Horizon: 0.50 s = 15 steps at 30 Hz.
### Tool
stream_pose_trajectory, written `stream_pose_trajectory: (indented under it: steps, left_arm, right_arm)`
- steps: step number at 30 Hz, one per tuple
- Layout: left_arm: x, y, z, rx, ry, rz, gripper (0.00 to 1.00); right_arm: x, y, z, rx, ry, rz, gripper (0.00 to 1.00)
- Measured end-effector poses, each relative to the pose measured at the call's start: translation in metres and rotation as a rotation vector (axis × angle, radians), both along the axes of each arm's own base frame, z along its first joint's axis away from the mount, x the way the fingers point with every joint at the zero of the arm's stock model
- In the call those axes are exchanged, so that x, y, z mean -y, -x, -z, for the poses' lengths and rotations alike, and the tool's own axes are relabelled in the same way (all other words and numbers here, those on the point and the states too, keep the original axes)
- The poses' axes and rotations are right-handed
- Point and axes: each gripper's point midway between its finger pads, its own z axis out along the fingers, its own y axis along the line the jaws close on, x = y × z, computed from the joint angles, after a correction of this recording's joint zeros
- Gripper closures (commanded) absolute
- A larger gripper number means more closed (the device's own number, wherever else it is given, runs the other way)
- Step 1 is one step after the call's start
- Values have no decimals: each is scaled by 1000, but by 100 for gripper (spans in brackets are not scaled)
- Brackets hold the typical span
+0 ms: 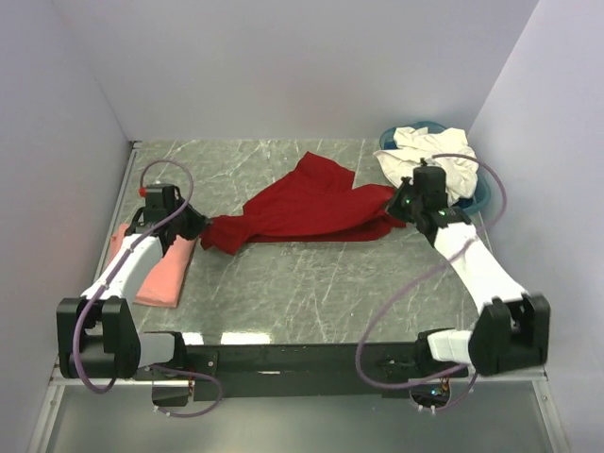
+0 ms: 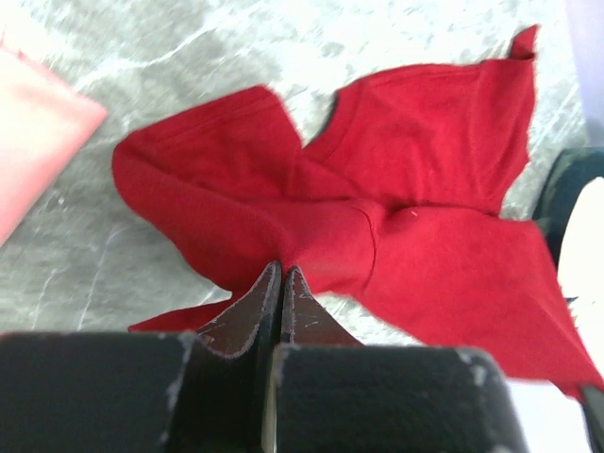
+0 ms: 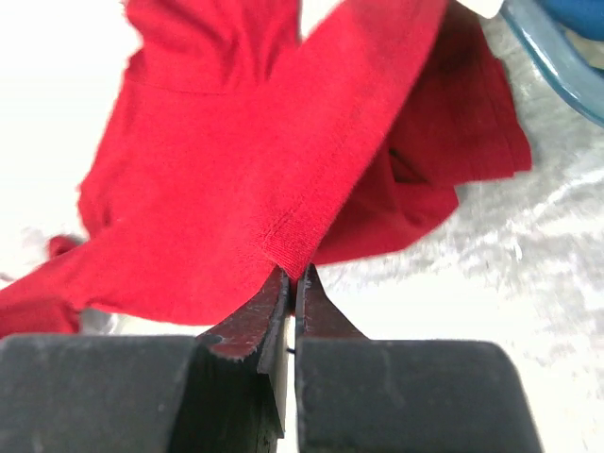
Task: Fold and stack the t-shirts
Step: Flatten the tshirt out
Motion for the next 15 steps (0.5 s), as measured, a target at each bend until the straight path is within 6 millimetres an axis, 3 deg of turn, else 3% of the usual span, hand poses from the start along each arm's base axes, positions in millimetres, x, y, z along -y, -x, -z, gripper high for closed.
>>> stream_pose_trajectory:
  steps: [4,11,15]
  left_arm:
    - [0,11,13,-25,2,-2,99]
    - [0,26,18,-26,2,-2,99]
    - [0,38,19,-11,3,-3,99]
  right_arm:
    - [4,25,-19,46,-5,-4,100]
    - [14,67,1,-35,8,5,100]
    - [23,87,-23,27,12,29,100]
